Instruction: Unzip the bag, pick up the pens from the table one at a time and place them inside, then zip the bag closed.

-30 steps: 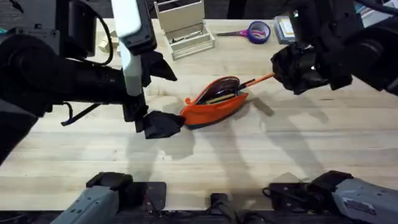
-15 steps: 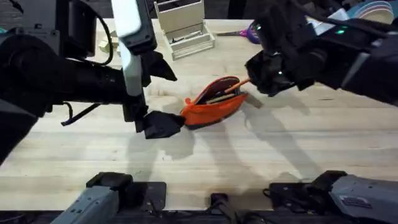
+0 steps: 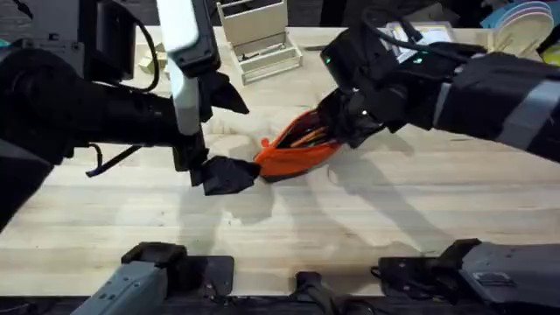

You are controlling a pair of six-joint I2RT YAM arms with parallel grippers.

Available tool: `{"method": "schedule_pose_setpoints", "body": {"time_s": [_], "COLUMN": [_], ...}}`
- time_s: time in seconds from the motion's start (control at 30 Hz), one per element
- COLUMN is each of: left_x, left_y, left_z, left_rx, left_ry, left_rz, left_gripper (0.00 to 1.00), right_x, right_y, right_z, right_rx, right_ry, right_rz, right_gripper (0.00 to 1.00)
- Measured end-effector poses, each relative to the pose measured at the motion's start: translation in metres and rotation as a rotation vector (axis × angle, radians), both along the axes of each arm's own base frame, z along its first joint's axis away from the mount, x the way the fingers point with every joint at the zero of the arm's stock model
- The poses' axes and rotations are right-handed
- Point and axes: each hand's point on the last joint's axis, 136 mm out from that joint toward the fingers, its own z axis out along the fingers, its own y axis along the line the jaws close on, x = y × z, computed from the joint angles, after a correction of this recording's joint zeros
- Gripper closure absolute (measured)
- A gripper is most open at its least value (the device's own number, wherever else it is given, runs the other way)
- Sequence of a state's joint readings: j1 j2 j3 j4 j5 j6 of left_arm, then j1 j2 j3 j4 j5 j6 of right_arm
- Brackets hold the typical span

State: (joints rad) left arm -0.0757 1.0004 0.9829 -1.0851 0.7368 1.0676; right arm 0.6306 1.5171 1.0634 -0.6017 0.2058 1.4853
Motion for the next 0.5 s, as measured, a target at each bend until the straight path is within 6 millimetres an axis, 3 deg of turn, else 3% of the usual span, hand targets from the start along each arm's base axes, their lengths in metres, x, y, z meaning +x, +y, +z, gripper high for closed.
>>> {"method": "schedule_pose_setpoints", "body": {"time_s": [0.1,0.3,0.43,0.5], "left_x": [0.0,0.0,0.0,0.0], "left_y": [0.0,0.0,0.0,0.0], "left_z": [0.0,0.0,0.0,0.0], "left_rx": [0.0,0.0,0.0,0.0], "left_ry": [0.0,0.0,0.0,0.0], "left_rz": [0.0,0.0,0.0,0.0], "left_gripper": [0.007,0.007,0.007,0.007], "right_x": [-0.001,-0.002,-0.002,-0.002], "right_y": [0.011,0.014,0.015,0.015], "right_z": [-0.003,-0.005,-0.005,-0.005], "right_rx": [0.021,0.03,0.038,0.039], "right_ry": [0.002,0.012,0.015,0.015], "right_rz": [0.022,0.026,0.026,0.026], "right_gripper": [0.97,0.957,0.616,0.51]}}
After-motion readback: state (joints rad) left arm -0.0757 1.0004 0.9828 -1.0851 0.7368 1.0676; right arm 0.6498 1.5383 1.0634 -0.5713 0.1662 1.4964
